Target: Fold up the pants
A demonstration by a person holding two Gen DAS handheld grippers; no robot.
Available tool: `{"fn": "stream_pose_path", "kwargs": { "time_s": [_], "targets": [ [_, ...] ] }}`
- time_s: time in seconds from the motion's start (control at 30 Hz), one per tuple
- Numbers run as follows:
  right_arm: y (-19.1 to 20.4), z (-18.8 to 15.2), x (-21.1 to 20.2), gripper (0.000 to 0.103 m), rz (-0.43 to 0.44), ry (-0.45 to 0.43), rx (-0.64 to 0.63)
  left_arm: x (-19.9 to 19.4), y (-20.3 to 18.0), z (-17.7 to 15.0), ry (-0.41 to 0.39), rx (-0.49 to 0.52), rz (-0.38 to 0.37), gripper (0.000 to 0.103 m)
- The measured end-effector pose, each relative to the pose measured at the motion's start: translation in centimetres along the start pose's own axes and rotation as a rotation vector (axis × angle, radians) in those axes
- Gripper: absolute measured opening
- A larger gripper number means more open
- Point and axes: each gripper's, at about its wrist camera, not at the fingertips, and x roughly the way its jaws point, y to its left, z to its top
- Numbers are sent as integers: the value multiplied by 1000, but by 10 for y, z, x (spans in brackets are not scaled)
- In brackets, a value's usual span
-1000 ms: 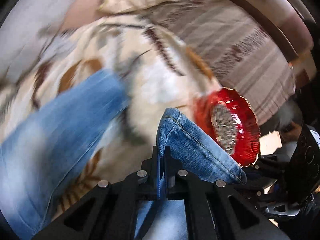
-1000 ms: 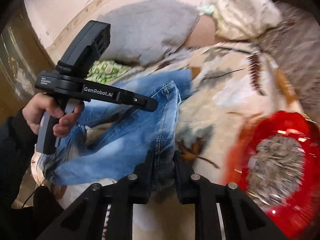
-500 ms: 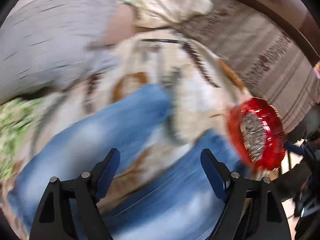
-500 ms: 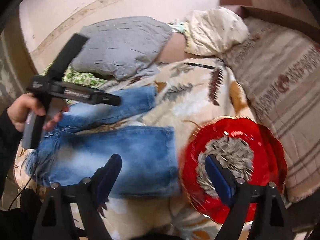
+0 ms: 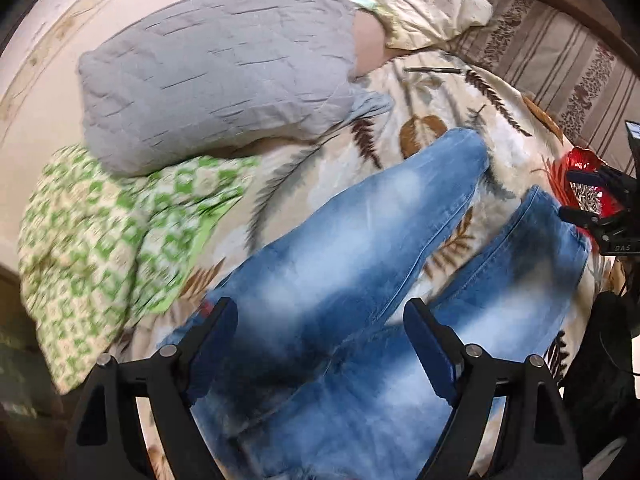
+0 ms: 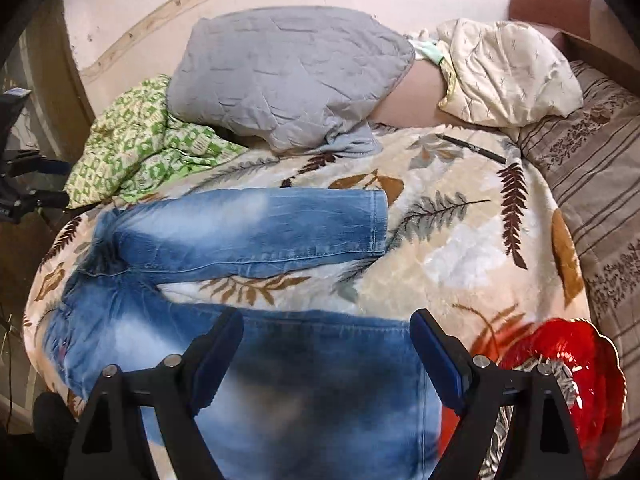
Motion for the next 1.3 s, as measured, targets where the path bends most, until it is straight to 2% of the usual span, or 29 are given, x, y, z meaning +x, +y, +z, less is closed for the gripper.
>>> {"fn": "stream_pose_path", "kwargs": {
  "time_s": [0.07, 0.2, 0.33, 0.5, 0.57, 0.67, 0.7, 0.73, 0.77, 0.8, 0.83, 0.9, 1.07, 1.13, 1.2, 1.27, 1.3],
  "targets": [
    [-8, 6, 10, 87, -4, 13, 7, 18, -16, 19, -40, 24, -40, 85],
    [-27, 25, 34, 87, -7, 43, 13, 68, -53, 75, -116, 72, -175, 85],
    [-42, 46, 70, 87, 43, 87, -23, 125, -76, 128, -96, 72, -302, 85],
    [-52, 67, 111, 87, 82, 101, -93, 197, -93, 182, -1, 7, -486, 85],
    [-51, 71, 131, 87, 84, 131, -122, 224, -98, 195, 79, -44, -559, 85],
    [-47, 70, 155, 85, 115, 173, -144, 260, -109, 196, 233, -114, -612, 84],
    [-46, 69, 161, 71, 138, 184, -143, 262, -111, 195, 237, -121, -629, 68],
    [-45, 68, 165, 41, 159, 194, -135, 259, -113, 193, 224, -115, -653, 33],
    [-45, 66, 169, 29, 195, 220, -114, 256, -116, 191, 219, -104, -658, 22],
    [-45, 65, 168, 17, 187, 221, -106, 252, -118, 188, 216, -89, -647, 20],
    [-46, 64, 164, 13, 179, 207, -106, 244, -121, 187, 206, -64, -642, 18],
    [-49, 62, 150, 13, 194, 169, -83, 223, -125, 188, 163, -34, -633, 17],
    [-57, 67, 91, 7, 152, 67, -66, 143, -140, 206, -66, 80, -569, 17],
    [-63, 72, 69, 7, 108, 39, -64, 130, -151, 215, -138, 120, -541, 20],
    [-71, 78, 55, 7, 24, 26, -51, 131, -152, 223, -176, 109, -473, 30],
    [-79, 81, 59, 12, -26, 59, -22, 134, -148, 229, -160, 36, -403, 64],
    [-82, 79, 62, 16, -62, 91, -19, 135, -143, 228, -152, 2, -384, 86]
  ]
}}
